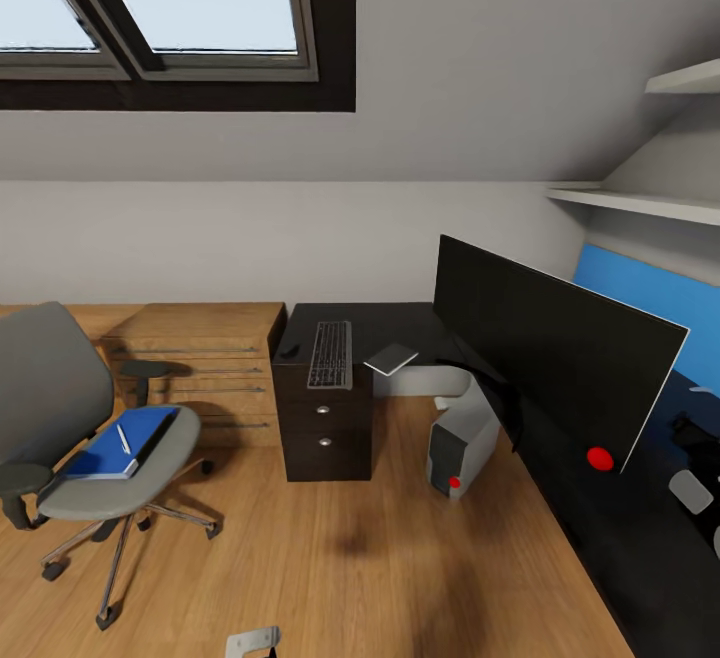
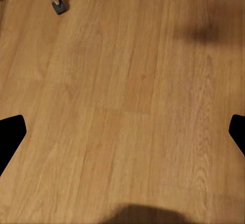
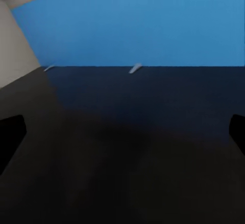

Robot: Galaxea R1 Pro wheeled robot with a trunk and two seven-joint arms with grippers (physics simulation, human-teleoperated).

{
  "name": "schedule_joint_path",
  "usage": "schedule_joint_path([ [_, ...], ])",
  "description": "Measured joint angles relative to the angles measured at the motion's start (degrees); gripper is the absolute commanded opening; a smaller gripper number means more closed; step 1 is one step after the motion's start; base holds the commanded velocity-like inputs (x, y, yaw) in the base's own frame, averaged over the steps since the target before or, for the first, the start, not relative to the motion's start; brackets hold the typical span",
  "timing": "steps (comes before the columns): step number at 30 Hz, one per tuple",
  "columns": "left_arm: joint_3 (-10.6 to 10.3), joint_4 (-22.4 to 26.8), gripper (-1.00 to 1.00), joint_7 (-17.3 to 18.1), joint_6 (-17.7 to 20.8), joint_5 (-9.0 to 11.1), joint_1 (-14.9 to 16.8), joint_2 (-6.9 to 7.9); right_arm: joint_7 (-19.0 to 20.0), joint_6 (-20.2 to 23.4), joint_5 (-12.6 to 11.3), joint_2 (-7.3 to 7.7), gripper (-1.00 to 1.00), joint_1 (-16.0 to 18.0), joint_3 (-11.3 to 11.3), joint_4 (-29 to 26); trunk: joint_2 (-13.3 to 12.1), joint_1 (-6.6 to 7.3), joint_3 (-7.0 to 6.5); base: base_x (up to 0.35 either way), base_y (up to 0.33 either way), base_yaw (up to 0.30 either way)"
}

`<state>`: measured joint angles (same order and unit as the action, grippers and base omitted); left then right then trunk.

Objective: In the bedroom, organize the workspace by keeping the computer under the desk, ensuring the monitor is on the desk, placing the keyboard on the desk next to the monitor, placing the mouse on the desk next to the keyboard, moving the folder from the swivel chair onto the desk next to the mouse, stacking the notebook on top of the folder with the pen on top of the notebook, and positioning the swivel chair next to the desk.

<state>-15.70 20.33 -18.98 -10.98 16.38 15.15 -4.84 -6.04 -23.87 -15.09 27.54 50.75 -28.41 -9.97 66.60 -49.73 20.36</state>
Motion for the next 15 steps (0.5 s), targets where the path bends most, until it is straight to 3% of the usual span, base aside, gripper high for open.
schedule_joint_path([
  [4, -0.1, 0.0, 1.00, 0.0, 0.0, 0.0, 0.0, -0.02, 2.0, 0.0, 0.1, 0.02, 1.00, 0.0, 0.0, 0.0, 0.0, 0.00, 0.00, 0.000, 0.000, 0.000],
  [8, -0.1, 0.0, 1.00, 0.0, 0.0, -0.1, 0.0, -0.06, 4.9, -0.3, 3.8, -0.03, 1.00, 0.0, 0.0, 0.0, 0.0, 0.00, 0.00, 0.000, 0.000, 0.000],
  [15, -0.1, 0.0, 1.00, 0.0, 0.0, -0.1, 0.0, -0.11, 6.2, -0.3, 6.7, -0.17, 1.00, 0.0, 0.2, 0.0, 0.0, 0.00, 0.00, 0.000, 0.000, 0.000],
])
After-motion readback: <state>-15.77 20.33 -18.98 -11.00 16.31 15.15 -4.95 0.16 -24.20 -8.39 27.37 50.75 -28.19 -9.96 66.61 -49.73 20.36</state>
